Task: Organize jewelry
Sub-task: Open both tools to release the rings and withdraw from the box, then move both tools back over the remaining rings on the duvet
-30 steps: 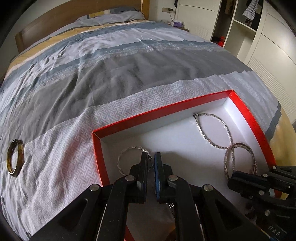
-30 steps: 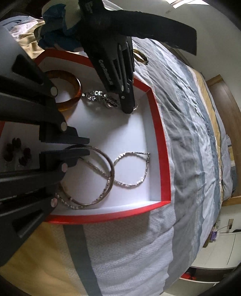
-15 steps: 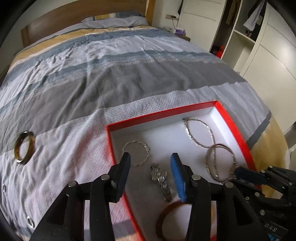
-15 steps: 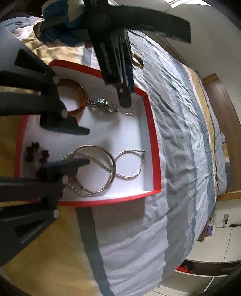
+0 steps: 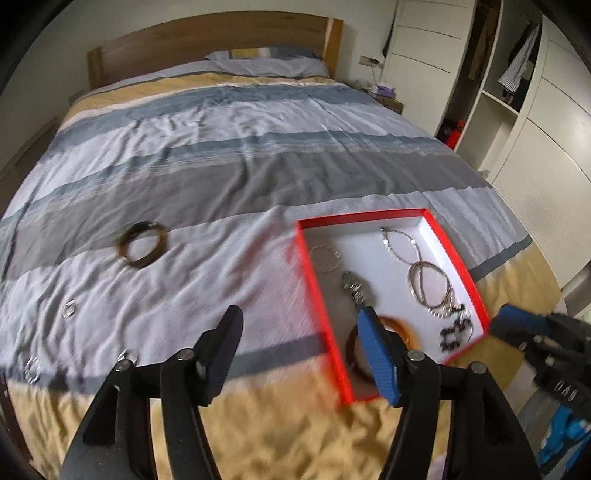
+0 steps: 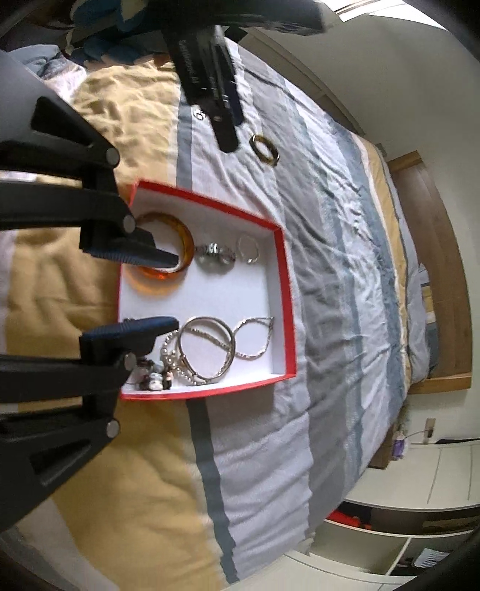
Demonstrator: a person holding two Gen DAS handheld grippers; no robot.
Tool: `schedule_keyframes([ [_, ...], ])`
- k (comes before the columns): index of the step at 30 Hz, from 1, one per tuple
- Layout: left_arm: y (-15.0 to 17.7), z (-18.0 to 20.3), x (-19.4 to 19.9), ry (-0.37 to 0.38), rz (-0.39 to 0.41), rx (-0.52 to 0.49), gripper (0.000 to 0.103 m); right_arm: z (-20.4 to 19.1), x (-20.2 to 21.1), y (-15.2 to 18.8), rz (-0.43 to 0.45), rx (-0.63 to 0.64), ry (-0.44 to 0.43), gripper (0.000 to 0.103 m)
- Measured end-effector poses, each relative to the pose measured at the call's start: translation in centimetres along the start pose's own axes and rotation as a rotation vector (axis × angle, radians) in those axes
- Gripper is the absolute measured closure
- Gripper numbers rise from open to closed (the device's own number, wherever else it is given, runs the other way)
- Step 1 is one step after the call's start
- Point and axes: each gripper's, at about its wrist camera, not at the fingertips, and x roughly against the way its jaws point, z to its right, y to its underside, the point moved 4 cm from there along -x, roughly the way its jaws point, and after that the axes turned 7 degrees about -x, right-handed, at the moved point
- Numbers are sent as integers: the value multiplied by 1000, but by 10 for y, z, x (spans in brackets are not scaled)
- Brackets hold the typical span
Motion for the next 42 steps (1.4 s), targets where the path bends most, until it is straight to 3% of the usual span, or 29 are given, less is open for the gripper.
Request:
schedule_keyframes([
  [7, 40, -23, 54, -89, 32, 26, 38, -24, 45, 12, 53, 2, -17, 70],
  [12, 79, -35, 81, -110, 27, 53, 38, -42, 71, 28, 77, 12, -37, 70],
  [20, 154, -40, 108, -129, -14, 75, 37, -64, 83, 62, 59, 15, -46, 70],
  [24, 180, -53, 131, -189, -8, 119, 35, -79, 88, 78, 53, 28, -52, 70],
  [35, 217, -87, 202, -346, 80, 211, 29, -132, 115, 113, 123, 36, -71, 70],
  [42, 230, -92, 224, -356, 120, 232, 28, -167, 134, 122, 169, 78, -89, 70],
])
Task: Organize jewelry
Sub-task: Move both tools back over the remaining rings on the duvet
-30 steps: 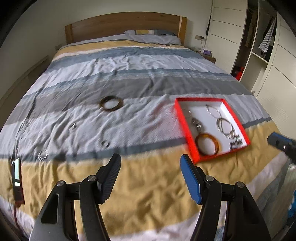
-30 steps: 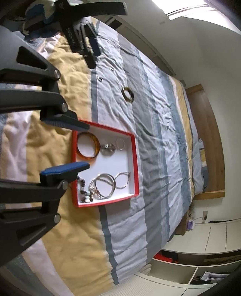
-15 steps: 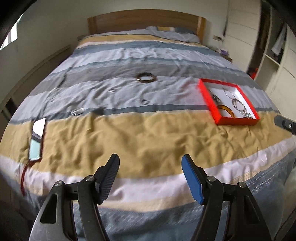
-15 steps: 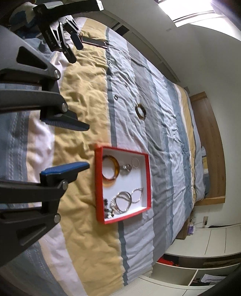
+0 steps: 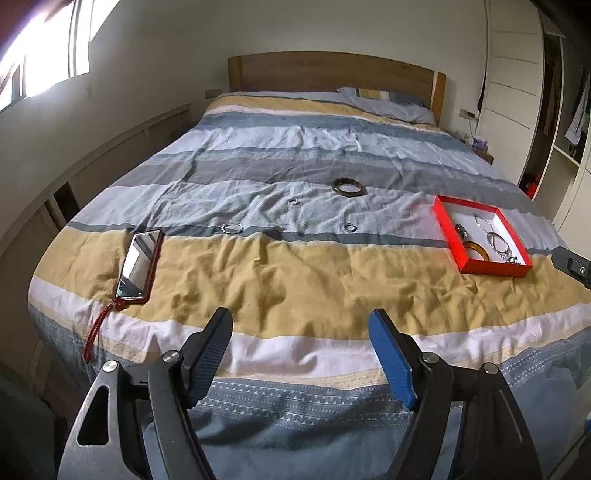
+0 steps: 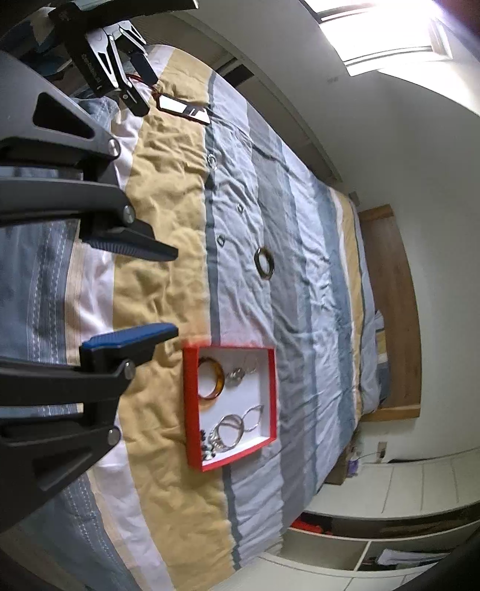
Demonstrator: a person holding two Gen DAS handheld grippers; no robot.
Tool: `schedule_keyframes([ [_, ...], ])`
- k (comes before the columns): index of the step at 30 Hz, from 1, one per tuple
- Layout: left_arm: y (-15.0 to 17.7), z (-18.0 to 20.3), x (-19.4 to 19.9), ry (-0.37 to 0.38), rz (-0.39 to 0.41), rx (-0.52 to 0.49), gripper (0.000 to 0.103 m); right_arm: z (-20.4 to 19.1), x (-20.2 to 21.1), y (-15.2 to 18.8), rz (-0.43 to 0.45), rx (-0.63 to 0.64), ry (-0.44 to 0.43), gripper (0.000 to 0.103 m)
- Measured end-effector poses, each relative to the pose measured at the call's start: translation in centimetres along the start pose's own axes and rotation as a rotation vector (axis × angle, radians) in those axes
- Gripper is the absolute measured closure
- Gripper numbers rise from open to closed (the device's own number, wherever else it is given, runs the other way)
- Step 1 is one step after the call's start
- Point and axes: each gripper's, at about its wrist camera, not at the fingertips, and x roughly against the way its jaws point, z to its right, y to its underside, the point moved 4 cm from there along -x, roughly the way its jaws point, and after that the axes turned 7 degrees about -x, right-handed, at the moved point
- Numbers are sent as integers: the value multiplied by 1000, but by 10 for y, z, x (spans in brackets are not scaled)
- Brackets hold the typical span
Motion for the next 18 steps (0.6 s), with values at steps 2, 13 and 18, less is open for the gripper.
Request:
schedule_keyframes([
  [2, 2, -4, 3, 1, 7, 8, 27, -7, 2, 1, 4, 16, -6, 70],
  [13, 4, -36, -15, -50, -20, 67, 27, -29, -27, 7, -32, 41, -39, 69],
  [18, -3, -43, -36, -59, -49, 68, 27, -36, -50, 8, -63, 63, -32, 69],
])
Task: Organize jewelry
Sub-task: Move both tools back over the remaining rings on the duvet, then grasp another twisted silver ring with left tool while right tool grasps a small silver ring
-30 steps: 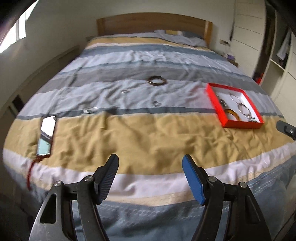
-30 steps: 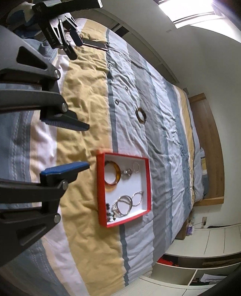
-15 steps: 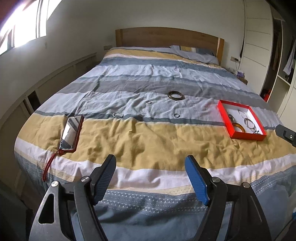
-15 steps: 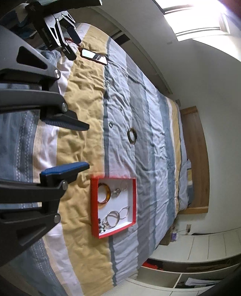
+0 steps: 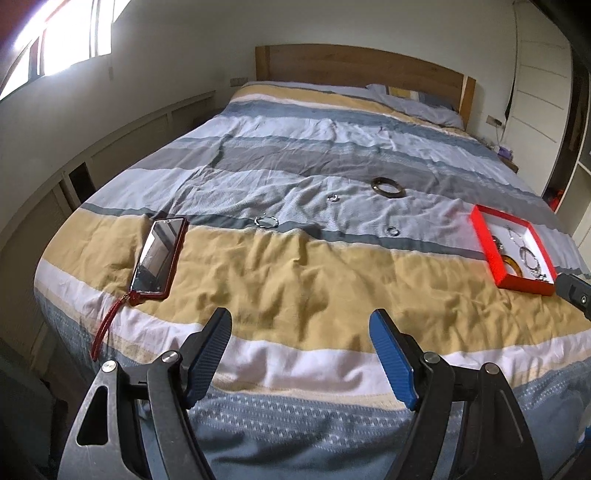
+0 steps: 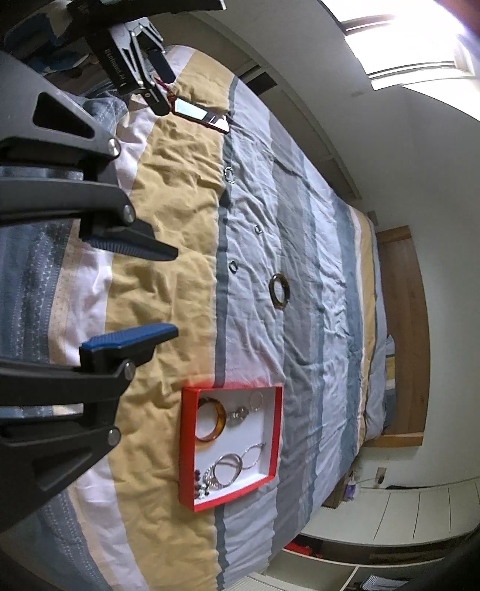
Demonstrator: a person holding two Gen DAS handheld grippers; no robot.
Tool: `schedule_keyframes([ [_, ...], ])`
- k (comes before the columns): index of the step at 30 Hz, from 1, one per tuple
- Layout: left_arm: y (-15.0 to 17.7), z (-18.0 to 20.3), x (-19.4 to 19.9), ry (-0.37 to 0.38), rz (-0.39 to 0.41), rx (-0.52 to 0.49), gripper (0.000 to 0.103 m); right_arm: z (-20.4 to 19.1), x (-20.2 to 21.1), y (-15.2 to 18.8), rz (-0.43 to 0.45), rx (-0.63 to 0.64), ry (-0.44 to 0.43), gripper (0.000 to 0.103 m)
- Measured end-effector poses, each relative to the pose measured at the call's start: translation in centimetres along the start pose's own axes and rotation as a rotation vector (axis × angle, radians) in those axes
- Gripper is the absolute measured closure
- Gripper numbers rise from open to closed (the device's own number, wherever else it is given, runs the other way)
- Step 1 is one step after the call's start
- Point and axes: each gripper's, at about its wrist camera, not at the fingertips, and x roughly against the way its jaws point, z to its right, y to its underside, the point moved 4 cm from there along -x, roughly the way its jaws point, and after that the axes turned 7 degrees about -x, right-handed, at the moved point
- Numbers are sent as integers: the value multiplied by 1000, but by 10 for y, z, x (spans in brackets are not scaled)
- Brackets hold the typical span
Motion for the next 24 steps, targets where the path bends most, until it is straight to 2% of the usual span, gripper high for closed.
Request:
schedule_keyframes([
  [10, -18, -17, -51, -22, -67, -18, 27, -10, -57, -7, -81, 32, -23, 69],
  [17, -20, -43, -98, -8, -116, 32, 27, -15, -106, -19, -135, 47, -62, 69],
  [24, -41, -66, -139, 25, -103, 52, 27, -23, -159, -29, -192, 46, -112, 69],
])
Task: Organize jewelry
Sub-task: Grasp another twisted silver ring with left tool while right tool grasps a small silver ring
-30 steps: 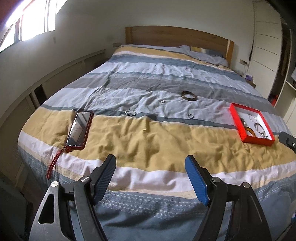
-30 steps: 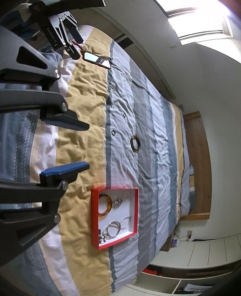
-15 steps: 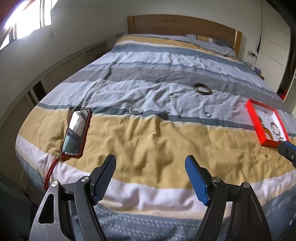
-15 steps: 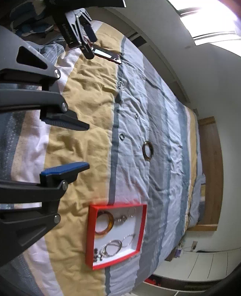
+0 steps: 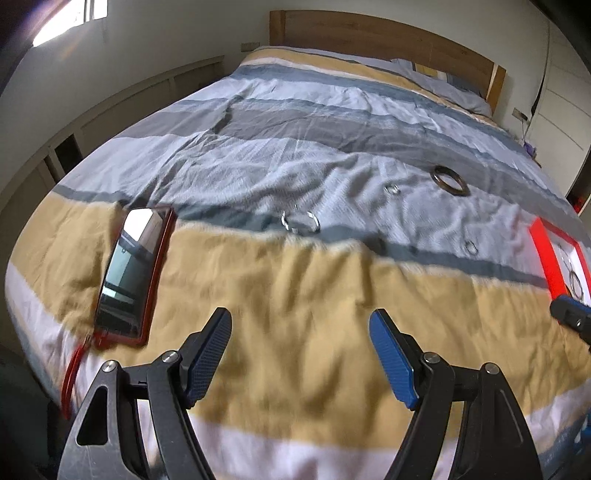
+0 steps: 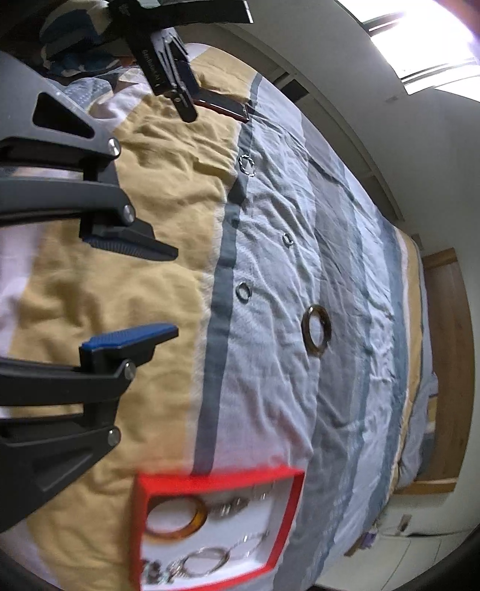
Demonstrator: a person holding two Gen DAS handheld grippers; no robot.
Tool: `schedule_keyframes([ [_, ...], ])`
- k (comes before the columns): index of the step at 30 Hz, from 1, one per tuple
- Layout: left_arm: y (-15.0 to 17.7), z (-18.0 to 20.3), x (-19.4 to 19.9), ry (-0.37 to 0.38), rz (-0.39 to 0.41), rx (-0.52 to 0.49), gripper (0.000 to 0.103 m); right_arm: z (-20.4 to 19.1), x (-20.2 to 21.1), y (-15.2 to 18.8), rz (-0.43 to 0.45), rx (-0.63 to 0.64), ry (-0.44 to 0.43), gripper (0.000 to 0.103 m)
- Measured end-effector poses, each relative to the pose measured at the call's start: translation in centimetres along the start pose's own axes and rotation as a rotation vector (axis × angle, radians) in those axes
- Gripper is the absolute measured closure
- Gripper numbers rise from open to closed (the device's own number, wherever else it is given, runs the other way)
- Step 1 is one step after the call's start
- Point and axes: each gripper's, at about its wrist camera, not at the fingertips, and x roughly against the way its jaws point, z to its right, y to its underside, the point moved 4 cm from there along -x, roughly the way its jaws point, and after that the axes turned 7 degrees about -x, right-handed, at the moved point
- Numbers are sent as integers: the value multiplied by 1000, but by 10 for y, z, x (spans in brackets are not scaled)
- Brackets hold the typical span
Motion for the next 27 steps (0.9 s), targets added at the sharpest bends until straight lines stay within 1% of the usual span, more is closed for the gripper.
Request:
schedule_keyframes([
  [2, -11, -5, -12, 27, 6, 6, 28, -2, -14, -6, -14, 10, -9, 69],
  [4, -24, -10, -28, 37, 8, 3, 32, -3, -29, -14, -22, 16, -13, 69],
  [7, -44, -16, -55, 51, -2, 0, 32, -4, -48, -24, -29, 19, -22, 69],
  [8, -48, -16, -62, 50, -8, -2, 34, -4, -53, -26, -31, 21, -24, 69],
  [10, -57, -17, -82, 45, -26, -10, 40, -3, -65, -32, -36, 21, -25, 69],
  [14, -65, -14, -109, 27, -51, -32, 41, -2, -84, -41, -47, 29, -27, 69],
  [17, -66, -13, -119, 15, -56, -52, 41, -2, -96, -45, -56, 38, -29, 69],
  [20, -65, -13, -123, 13, -50, -55, 46, -3, -106, -47, -63, 48, -32, 69],
  [22, -64, -13, -123, 14, -40, -58, 55, -3, -112, -48, -66, 44, -31, 69],
  [23, -64, -13, -123, 16, -36, -58, 57, -2, -115, -48, -66, 41, -32, 69],
  [24, -63, -13, -122, 18, -30, -57, 62, -2, -118, -49, -64, 41, -30, 69],
  [25, -63, -13, -122, 20, -27, -57, 64, -2, -120, -49, -61, 39, -28, 69],
  [27, -63, -13, -121, 21, -21, -58, 64, -3, -124, -52, -61, 36, -31, 70],
])
